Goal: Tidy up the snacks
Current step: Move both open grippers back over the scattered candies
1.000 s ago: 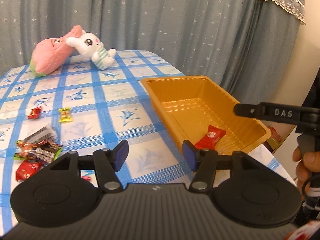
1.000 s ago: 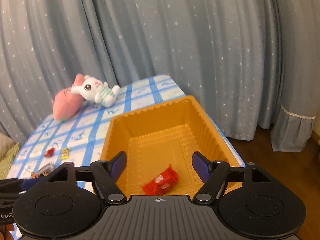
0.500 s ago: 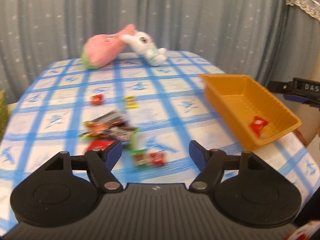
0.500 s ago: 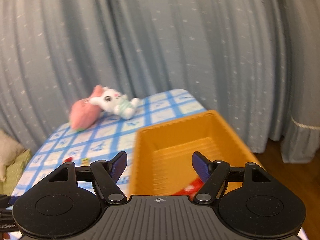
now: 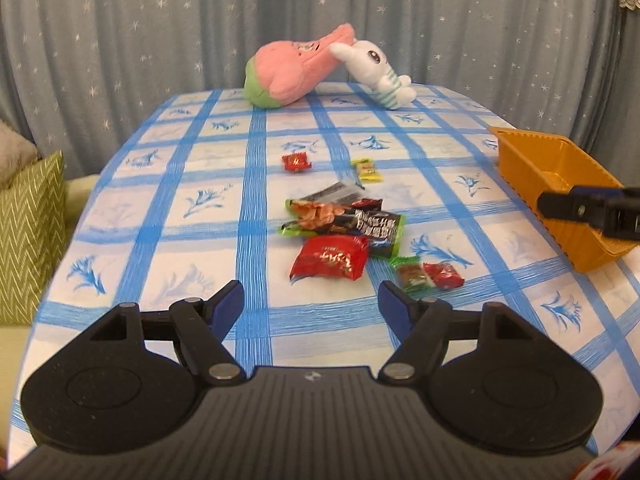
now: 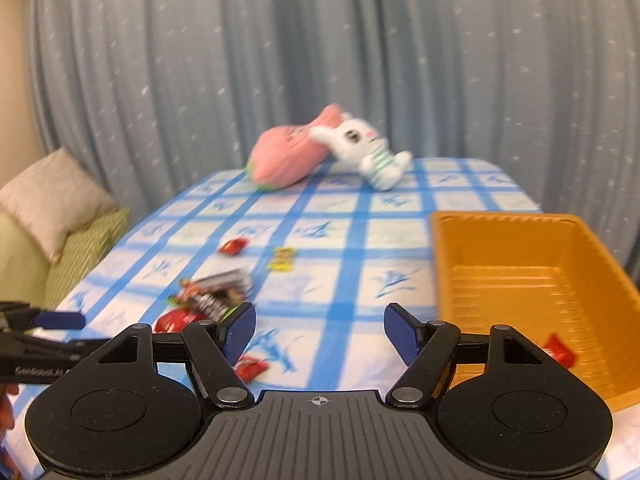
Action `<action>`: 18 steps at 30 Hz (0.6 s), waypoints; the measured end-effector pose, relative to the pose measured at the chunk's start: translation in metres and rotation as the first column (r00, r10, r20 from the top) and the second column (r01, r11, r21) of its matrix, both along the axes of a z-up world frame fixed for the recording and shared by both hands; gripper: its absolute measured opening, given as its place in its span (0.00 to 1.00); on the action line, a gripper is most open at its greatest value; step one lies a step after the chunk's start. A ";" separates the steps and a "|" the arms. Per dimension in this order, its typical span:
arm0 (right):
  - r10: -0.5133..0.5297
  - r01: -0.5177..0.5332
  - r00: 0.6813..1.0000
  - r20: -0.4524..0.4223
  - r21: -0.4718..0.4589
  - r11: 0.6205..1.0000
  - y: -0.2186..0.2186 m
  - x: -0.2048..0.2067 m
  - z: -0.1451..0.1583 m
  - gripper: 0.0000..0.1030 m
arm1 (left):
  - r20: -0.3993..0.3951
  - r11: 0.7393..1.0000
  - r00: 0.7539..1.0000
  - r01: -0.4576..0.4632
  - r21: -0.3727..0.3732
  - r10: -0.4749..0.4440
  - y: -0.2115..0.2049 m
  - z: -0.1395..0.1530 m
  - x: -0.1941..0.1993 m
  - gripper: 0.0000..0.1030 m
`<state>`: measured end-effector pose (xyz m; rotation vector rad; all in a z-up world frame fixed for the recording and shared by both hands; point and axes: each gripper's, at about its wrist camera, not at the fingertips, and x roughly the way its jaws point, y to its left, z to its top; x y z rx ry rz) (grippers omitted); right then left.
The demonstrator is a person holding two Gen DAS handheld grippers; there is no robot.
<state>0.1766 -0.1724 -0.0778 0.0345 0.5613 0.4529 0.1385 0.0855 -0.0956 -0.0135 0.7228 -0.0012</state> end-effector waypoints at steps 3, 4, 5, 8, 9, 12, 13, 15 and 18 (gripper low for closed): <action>0.030 -0.031 0.999 -0.036 -0.016 0.999 0.014 0.003 -0.011 0.69 | -0.020 1.000 1.000 0.006 -0.025 -0.007 0.001 -0.008 0.008 0.69; 0.039 -0.040 0.998 -0.053 -0.012 0.999 0.017 0.003 -0.015 0.69 | -0.024 1.000 1.000 0.008 -0.029 -0.009 0.001 -0.010 0.010 0.69; 0.048 -0.049 0.996 -0.069 -0.008 0.999 0.020 0.005 -0.018 0.65 | -0.027 0.999 1.000 0.009 -0.031 -0.010 0.000 -0.012 0.013 0.69; 0.065 -0.063 0.992 -0.109 0.015 0.998 0.029 0.010 -0.026 0.59 | -0.041 0.999 0.999 0.004 -0.046 -0.006 0.000 -0.017 0.020 0.69; 0.067 -0.065 0.991 -0.118 0.023 0.998 0.033 0.011 -0.028 0.58 | -0.044 0.999 0.999 0.001 -0.053 -0.003 0.000 -0.017 0.022 0.69; 0.066 -0.059 0.986 -0.151 0.045 0.997 0.042 0.020 -0.038 0.54 | -0.038 0.999 0.999 0.004 -0.039 -0.005 -0.002 -0.018 0.025 0.69; 0.064 -0.056 0.985 -0.163 0.049 0.997 0.045 0.023 -0.042 0.52 | -0.038 1.000 0.999 0.001 -0.028 -0.002 -0.003 -0.019 0.025 0.69; 0.058 -0.050 0.982 -0.180 0.047 0.998 0.052 0.029 -0.049 0.46 | -0.046 0.999 0.999 -0.011 -0.030 0.010 0.000 -0.022 0.027 0.69; 0.046 -0.038 0.979 -0.197 0.045 0.998 0.058 0.036 -0.056 0.40 | -0.069 0.998 0.997 -0.029 -0.063 0.024 0.007 -0.027 0.028 0.69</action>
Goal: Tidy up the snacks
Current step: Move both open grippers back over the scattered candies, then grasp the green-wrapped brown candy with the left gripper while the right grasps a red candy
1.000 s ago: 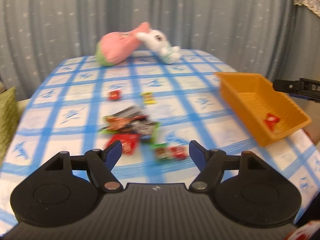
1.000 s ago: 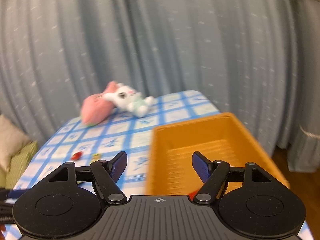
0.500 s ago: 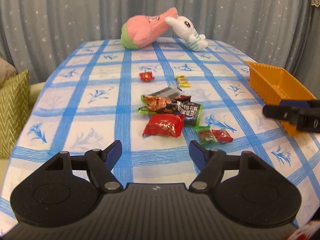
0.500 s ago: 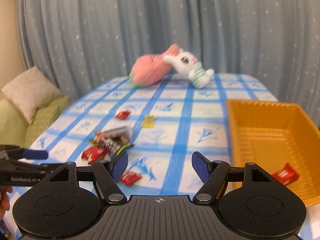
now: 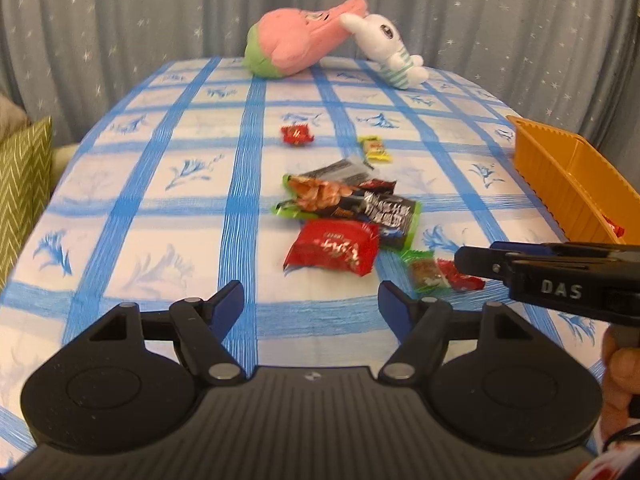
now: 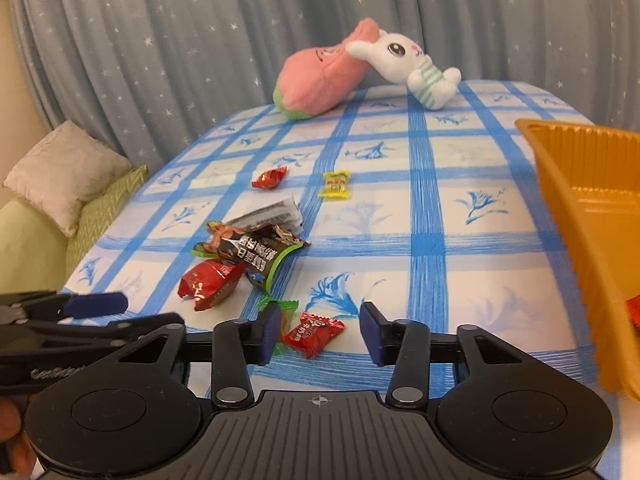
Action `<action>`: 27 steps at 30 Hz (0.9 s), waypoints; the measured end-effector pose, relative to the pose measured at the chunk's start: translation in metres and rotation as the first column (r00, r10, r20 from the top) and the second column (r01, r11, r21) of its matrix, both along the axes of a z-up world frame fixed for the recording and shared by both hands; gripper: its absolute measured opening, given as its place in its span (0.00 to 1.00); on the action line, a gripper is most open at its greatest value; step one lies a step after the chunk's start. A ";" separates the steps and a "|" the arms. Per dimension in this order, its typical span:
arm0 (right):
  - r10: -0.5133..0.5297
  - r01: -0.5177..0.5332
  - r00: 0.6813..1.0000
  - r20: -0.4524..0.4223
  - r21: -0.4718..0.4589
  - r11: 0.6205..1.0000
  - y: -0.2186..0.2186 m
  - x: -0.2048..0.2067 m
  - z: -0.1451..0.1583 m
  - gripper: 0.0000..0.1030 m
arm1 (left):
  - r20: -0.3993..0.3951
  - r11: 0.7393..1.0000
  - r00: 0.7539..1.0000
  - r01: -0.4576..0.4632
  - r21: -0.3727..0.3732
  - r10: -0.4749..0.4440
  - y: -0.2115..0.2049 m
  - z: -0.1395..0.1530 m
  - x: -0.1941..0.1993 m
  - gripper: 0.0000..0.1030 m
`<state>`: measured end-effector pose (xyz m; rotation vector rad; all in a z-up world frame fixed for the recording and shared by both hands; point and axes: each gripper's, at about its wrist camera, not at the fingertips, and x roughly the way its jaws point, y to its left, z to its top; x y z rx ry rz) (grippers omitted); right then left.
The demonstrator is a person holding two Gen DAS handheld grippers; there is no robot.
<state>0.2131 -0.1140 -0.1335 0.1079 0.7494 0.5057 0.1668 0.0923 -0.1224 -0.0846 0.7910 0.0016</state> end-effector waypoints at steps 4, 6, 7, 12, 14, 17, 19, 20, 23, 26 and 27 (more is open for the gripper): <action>0.005 -0.005 1.000 -0.010 -0.037 0.999 0.006 0.003 -0.008 0.33 | -0.007 1.000 1.000 0.007 -0.021 -0.007 0.001 -0.001 0.001 0.69; 0.013 -0.013 1.000 -0.002 -0.058 0.998 0.006 0.002 -0.010 0.31 | -0.002 0.999 1.000 0.020 -0.029 -0.020 -0.002 0.000 0.001 0.69; 0.014 -0.014 1.000 0.000 -0.071 0.997 0.008 0.001 -0.011 0.31 | 0.001 0.999 1.000 0.026 -0.031 -0.026 -0.004 0.000 0.001 0.69; 0.013 -0.013 1.000 0.005 -0.075 0.997 0.005 0.002 -0.013 0.23 | 0.001 0.998 0.999 0.039 -0.040 -0.039 -0.009 -0.001 0.001 0.69; 0.018 -0.017 1.000 0.013 -0.078 0.997 0.005 0.001 -0.011 0.22 | 0.001 0.998 0.999 0.046 -0.053 -0.046 -0.011 -0.002 0.001 0.69; 0.012 -0.008 0.999 0.040 -0.086 0.996 0.003 -0.001 -0.006 0.22 | 0.003 0.994 0.997 0.076 -0.072 -0.076 -0.020 -0.003 0.004 0.67; -0.004 0.009 0.998 0.063 -0.089 0.996 -0.002 -0.002 0.000 0.22 | 0.011 0.991 0.994 0.109 -0.077 -0.108 -0.030 -0.003 0.005 0.65; -0.017 0.022 0.998 0.067 -0.085 0.996 -0.006 -0.002 0.002 0.22 | 0.015 0.989 0.992 0.128 -0.076 -0.127 -0.036 -0.003 0.006 0.63; -0.070 0.073 0.996 0.053 -0.059 0.996 -0.023 0.001 0.007 0.22 | 0.021 0.984 0.986 0.167 -0.058 -0.166 -0.052 -0.004 0.010 0.62; -0.110 0.112 0.993 0.038 -0.039 0.993 -0.036 0.004 0.010 0.22 | 0.024 0.984 0.985 0.172 -0.037 -0.171 -0.063 -0.007 0.014 0.52; -0.116 0.118 0.993 0.037 -0.035 0.992 -0.039 0.005 0.011 0.22 | 0.024 0.985 0.986 0.166 -0.039 -0.165 -0.064 -0.008 0.016 0.51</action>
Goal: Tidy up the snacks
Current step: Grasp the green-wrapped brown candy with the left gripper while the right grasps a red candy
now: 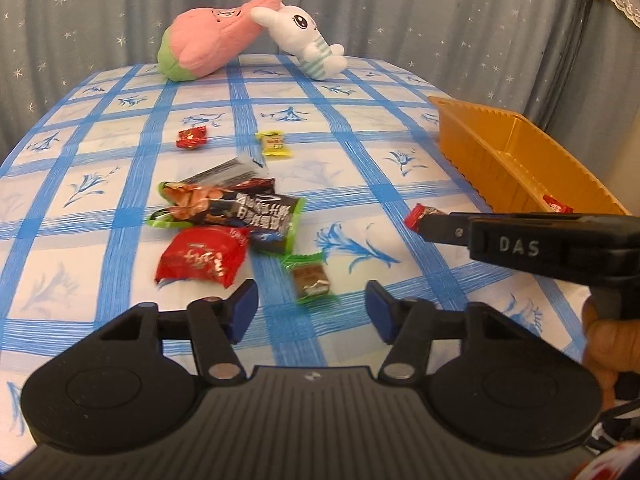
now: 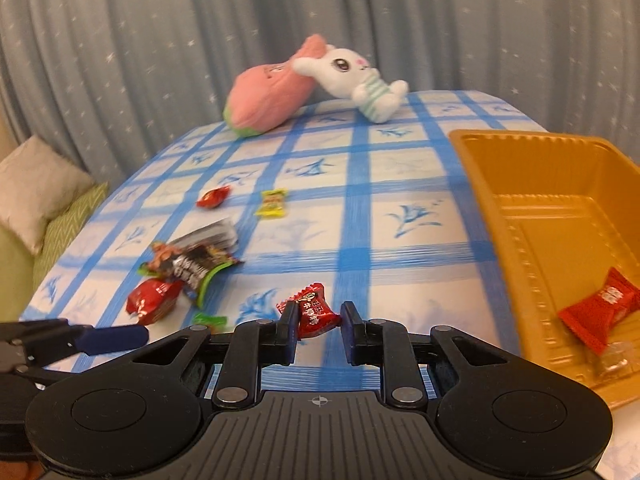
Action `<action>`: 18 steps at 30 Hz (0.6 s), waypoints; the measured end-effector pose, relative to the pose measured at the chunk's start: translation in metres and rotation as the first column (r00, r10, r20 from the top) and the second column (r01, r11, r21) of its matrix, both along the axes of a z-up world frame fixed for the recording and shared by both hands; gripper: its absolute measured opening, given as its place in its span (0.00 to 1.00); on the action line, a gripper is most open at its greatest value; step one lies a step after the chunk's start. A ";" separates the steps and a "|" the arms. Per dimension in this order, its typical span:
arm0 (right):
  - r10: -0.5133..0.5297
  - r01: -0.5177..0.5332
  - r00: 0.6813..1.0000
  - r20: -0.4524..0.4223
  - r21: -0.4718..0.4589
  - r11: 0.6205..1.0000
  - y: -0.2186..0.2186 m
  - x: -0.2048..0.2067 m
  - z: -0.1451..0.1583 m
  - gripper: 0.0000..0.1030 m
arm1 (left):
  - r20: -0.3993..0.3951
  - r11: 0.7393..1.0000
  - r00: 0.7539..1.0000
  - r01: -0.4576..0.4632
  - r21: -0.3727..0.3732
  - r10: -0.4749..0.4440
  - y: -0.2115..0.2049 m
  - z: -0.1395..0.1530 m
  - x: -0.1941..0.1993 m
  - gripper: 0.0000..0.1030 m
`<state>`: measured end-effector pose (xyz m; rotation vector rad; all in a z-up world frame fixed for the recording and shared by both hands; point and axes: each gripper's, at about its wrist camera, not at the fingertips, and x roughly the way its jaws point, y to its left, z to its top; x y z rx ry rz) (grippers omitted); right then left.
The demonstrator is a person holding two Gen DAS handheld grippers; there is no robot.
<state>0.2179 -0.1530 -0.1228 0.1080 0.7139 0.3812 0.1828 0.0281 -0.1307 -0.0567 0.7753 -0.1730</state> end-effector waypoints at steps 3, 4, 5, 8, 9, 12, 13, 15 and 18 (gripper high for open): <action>-0.011 0.011 1.000 0.003 0.008 1.000 -0.004 0.001 0.003 0.22 | 0.007 1.000 1.000 -0.018 0.000 0.018 -0.004 -0.003 0.006 0.45; -0.012 0.012 1.000 0.004 0.011 1.000 -0.005 0.002 0.003 0.22 | 0.010 1.000 1.000 -0.026 0.005 0.026 -0.006 -0.004 0.008 0.42; -0.012 0.012 1.000 0.004 0.012 1.000 -0.005 0.002 0.004 0.22 | 0.010 0.999 0.999 -0.035 0.013 0.034 -0.007 -0.006 0.010 0.40; -0.006 0.006 1.000 0.005 0.014 1.000 -0.004 0.002 0.004 0.22 | 0.003 0.998 0.999 -0.054 0.012 0.054 -0.009 -0.013 0.017 0.34; -0.005 0.005 1.000 0.005 0.014 1.000 -0.004 0.002 0.005 0.22 | -0.001 0.998 0.998 -0.056 0.016 0.056 -0.009 -0.015 0.018 0.33; -0.006 0.006 1.000 0.004 0.018 1.000 -0.005 0.002 0.005 0.22 | 0.007 0.998 0.998 -0.057 0.035 0.057 -0.010 -0.015 0.018 0.24; -0.007 0.007 1.000 0.005 0.018 1.000 -0.004 0.002 0.005 0.22 | 0.004 0.998 0.998 -0.057 0.030 0.057 -0.010 -0.014 0.018 0.21; -0.008 0.007 1.000 0.008 0.020 1.000 -0.004 0.002 0.005 0.22 | 0.001 0.998 0.999 -0.053 0.031 0.053 -0.011 -0.014 0.018 0.19; -0.004 0.003 1.000 0.010 0.019 1.000 -0.003 0.002 0.006 0.22 | -0.001 0.998 0.999 -0.047 0.036 0.047 -0.012 -0.014 0.016 0.18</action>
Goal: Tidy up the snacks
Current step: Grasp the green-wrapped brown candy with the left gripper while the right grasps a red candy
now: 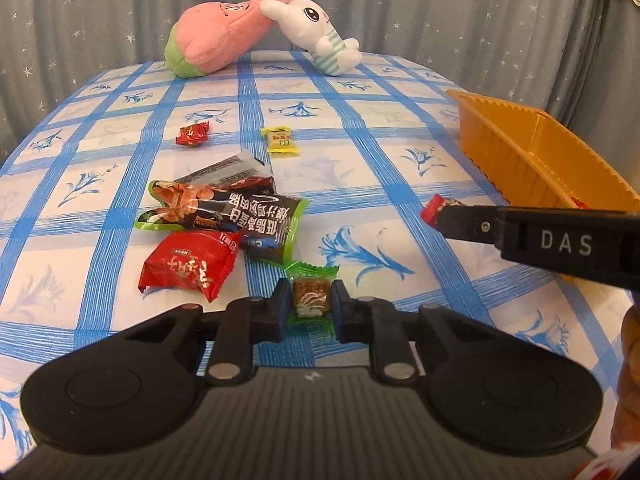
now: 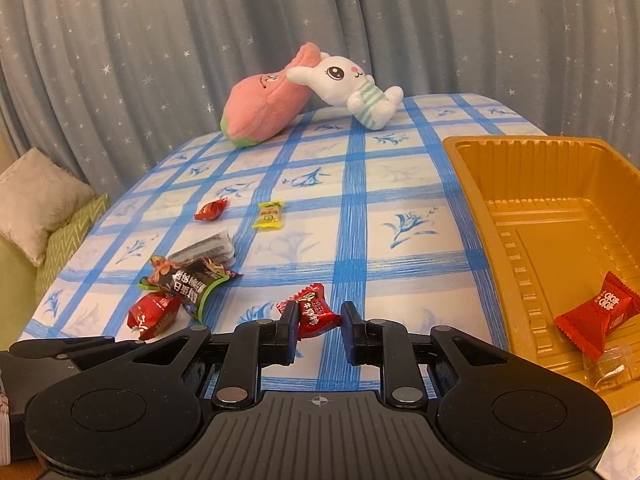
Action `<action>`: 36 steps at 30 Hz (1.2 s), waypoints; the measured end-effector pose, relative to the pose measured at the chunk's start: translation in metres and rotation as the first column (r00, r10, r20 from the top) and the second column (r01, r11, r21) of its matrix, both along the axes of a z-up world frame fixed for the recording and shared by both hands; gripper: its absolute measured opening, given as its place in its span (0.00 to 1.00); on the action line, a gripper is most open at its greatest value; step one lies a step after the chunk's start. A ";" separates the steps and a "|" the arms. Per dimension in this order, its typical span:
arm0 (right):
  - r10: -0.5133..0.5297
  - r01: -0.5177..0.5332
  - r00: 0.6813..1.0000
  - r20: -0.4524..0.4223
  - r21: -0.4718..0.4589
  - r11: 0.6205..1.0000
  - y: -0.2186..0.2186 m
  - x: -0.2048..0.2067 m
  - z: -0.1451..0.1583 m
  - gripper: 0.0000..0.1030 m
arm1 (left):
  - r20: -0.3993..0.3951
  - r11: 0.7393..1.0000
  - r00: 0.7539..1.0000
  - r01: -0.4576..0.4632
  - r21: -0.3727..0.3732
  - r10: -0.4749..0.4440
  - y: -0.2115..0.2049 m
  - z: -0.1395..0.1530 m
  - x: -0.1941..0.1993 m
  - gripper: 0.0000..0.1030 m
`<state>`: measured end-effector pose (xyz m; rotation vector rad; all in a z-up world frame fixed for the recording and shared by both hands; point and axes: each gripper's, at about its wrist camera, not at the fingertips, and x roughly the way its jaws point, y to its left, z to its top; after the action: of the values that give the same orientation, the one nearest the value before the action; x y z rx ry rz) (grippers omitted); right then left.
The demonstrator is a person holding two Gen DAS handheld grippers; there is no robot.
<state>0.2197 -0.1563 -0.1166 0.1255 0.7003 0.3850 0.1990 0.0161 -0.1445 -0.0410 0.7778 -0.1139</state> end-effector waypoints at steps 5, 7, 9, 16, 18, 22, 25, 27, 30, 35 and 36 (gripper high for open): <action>0.002 -0.002 1.000 0.015 -0.004 1.000 0.000 -0.002 0.004 0.22 | 0.001 1.000 1.000 -0.001 -0.017 0.001 -0.001 0.005 -0.003 0.18; 0.000 0.000 1.000 0.022 -0.003 1.000 0.000 -0.003 0.006 0.22 | 0.001 1.000 1.000 -0.007 -0.028 0.007 -0.002 0.008 -0.005 0.18; -0.002 0.002 0.999 0.032 -0.005 1.000 -0.002 -0.005 0.009 0.22 | -0.003 0.999 1.000 -0.011 -0.048 0.011 -0.002 0.011 -0.007 0.18; -0.010 0.011 0.998 0.067 -0.021 1.000 -0.013 -0.014 0.021 0.22 | 0.030 0.998 1.000 0.003 -0.057 -0.002 -0.011 0.028 -0.022 0.18; -0.015 0.016 0.997 0.074 -0.023 1.000 -0.017 -0.018 0.024 0.22 | 0.054 0.999 0.998 0.015 -0.051 -0.012 -0.015 0.035 -0.027 0.18; -0.028 0.031 0.996 0.089 -0.029 0.999 -0.027 -0.026 0.030 0.22 | 0.081 0.998 0.996 0.027 -0.048 -0.023 -0.020 0.047 -0.035 0.18; -0.042 0.045 0.995 0.095 -0.032 0.998 -0.035 -0.035 0.033 0.22 | 0.094 0.998 0.995 0.033 -0.045 -0.028 -0.022 0.053 -0.039 0.18; -0.050 0.053 0.994 0.097 -0.036 0.998 -0.041 -0.041 0.035 0.22 | 0.106 0.998 0.994 0.036 -0.051 -0.030 -0.023 0.058 -0.041 0.18; -0.059 0.065 0.993 0.100 -0.049 0.997 -0.048 -0.050 0.037 0.22 | 0.130 0.998 0.991 0.045 -0.049 -0.038 -0.028 0.066 -0.047 0.18; -0.076 0.082 0.992 0.104 -0.050 0.995 -0.058 -0.061 0.039 0.22 | 0.139 0.997 0.988 0.067 -0.049 -0.060 -0.039 0.072 -0.054 0.18; -0.079 0.085 0.991 0.106 -0.049 0.995 -0.060 -0.063 0.040 0.22 | 0.140 0.996 0.988 0.072 -0.048 -0.064 -0.042 0.073 -0.055 0.18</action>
<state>0.1563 -0.2159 -0.0766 0.0827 0.5999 0.2915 0.1439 -0.0258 -0.0719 -0.0566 0.6377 -0.2003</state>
